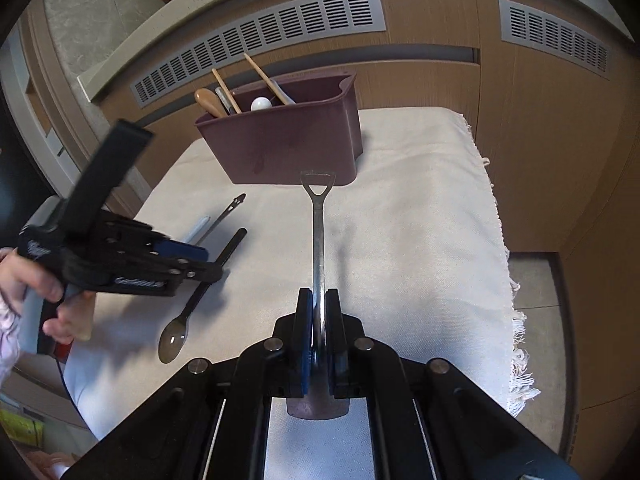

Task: Organize utensils

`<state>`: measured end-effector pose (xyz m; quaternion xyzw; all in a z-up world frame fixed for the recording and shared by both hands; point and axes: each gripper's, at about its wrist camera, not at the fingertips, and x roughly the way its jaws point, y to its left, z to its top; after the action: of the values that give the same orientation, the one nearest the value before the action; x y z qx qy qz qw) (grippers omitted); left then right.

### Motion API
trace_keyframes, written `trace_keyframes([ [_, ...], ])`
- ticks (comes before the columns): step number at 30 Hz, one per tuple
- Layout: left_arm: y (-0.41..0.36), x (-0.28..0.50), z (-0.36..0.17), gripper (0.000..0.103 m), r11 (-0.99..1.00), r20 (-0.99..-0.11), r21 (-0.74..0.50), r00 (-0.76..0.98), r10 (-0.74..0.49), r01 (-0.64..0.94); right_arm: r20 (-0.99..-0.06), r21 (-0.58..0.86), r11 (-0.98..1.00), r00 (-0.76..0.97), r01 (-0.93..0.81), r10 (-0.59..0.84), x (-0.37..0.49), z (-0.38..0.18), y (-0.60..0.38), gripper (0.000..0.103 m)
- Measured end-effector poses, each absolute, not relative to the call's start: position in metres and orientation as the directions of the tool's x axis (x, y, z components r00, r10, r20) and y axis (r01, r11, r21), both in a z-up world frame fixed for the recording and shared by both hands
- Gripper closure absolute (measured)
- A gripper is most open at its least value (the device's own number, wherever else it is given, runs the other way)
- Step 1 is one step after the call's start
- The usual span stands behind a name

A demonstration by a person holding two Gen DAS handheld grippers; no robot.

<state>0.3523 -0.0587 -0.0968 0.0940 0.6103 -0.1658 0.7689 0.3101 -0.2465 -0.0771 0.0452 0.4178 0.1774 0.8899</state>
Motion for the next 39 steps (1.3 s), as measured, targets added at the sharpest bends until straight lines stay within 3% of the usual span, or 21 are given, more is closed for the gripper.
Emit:
trace_keyframes([
  [7, -0.066, 0.342, -0.095, 0.09, 0.938, -0.944, -0.024, 0.3, -0.135, 0.345, -0.71, 0.257, 0.929, 0.6, -0.266, 0.368, 0.313, -0.08, -0.252, 0.098],
  [10, -0.055, 0.322, -0.086, 0.091, 0.945, -0.913, -0.077, 0.359, -0.195, 0.318, -0.71, 0.248, 0.932, 0.606, -0.263, 0.36, 0.313, -0.081, -0.25, 0.098],
  [14, -0.035, 0.288, -0.056, 0.091, 0.956, -0.821, -0.133, 0.512, -0.254, 0.26, -0.747, 0.188, 0.94, 0.58, -0.285, 0.325, 0.323, -0.086, -0.243, 0.098],
  [16, -0.021, 0.274, -0.041, 0.091, 0.961, -0.765, -0.171, 0.586, -0.268, 0.216, -0.775, 0.17, 0.943, 0.553, -0.286, 0.307, 0.336, -0.09, -0.24, 0.092],
  [22, 0.016, 0.267, -0.012, 0.091, 0.959, -0.644, -0.23, 0.713, -0.277, 0.164, -0.832, 0.14, 0.935, 0.473, -0.324, 0.289, 0.376, -0.105, -0.222, 0.086],
  [27, 0.029, 0.27, -0.009, 0.091, 0.948, -0.629, -0.272, 0.715, -0.305, 0.164, -0.88, 0.121, 0.94, 0.404, -0.318, 0.25, 0.396, -0.122, -0.215, 0.087],
  [31, 0.03, 0.267, -0.015, 0.091, 0.943, -0.623, -0.29, 0.716, -0.316, 0.163, -0.884, 0.076, 0.945, 0.416, -0.319, 0.212, 0.389, -0.122, -0.212, 0.097],
  [39, 0.026, 0.26, -0.007, 0.091, 0.948, -0.624, -0.273, 0.719, -0.305, 0.166, -0.79, 0.155, 0.942, 0.534, -0.299, 0.299, 0.341, -0.077, -0.225, 0.098],
])
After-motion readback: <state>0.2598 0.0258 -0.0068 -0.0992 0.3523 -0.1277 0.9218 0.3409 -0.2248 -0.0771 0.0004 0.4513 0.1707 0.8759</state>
